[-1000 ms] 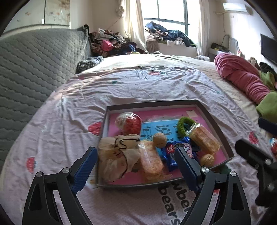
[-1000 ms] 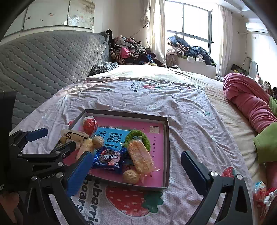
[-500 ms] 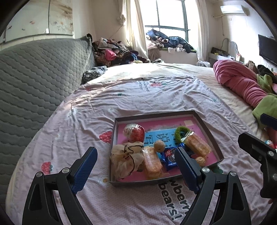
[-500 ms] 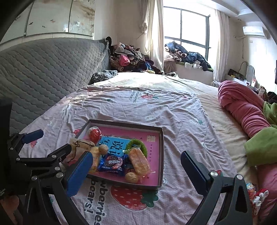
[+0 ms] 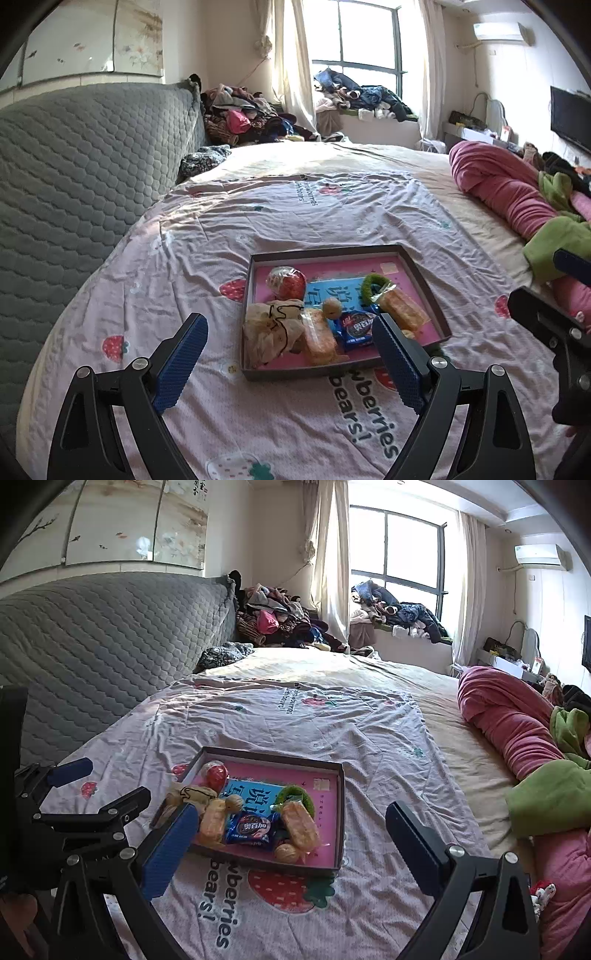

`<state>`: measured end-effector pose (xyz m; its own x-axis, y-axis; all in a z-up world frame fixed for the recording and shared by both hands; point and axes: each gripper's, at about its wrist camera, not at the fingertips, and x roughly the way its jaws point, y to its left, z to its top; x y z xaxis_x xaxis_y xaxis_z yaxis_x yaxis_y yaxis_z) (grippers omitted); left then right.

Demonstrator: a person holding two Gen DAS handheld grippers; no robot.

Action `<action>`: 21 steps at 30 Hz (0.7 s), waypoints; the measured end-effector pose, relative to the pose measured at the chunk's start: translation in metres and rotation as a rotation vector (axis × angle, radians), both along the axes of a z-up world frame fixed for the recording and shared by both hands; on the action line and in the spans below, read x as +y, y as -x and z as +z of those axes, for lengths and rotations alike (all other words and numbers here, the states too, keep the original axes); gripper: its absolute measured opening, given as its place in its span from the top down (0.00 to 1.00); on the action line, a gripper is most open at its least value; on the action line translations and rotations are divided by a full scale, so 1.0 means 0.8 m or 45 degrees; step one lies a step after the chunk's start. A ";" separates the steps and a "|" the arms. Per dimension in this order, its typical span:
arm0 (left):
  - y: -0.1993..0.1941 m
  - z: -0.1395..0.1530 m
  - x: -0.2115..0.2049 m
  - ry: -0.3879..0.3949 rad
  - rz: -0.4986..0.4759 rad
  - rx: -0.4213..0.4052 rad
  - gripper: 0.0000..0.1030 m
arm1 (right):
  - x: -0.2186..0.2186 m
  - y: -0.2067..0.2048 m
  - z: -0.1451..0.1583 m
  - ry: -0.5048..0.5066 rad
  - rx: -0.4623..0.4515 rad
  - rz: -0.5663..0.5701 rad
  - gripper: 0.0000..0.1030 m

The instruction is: Organize objects

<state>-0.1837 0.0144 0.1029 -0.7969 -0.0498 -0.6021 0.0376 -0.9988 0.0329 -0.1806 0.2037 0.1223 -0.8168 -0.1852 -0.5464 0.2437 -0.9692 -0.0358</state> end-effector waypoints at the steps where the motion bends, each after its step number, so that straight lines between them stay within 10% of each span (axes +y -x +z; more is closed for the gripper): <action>1: -0.003 0.001 0.000 -0.004 0.003 0.004 0.11 | 0.000 -0.004 0.002 -0.001 0.002 -0.001 0.01; 21: -0.083 0.003 -0.003 0.007 0.024 -0.005 0.11 | 0.009 -0.086 0.011 -0.002 0.007 0.000 0.01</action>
<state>-0.1175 0.0123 0.1056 -0.7936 -0.0680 -0.6046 0.0561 -0.9977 0.0385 -0.1116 0.2107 0.1313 -0.8196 -0.1846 -0.5424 0.2438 -0.9691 -0.0386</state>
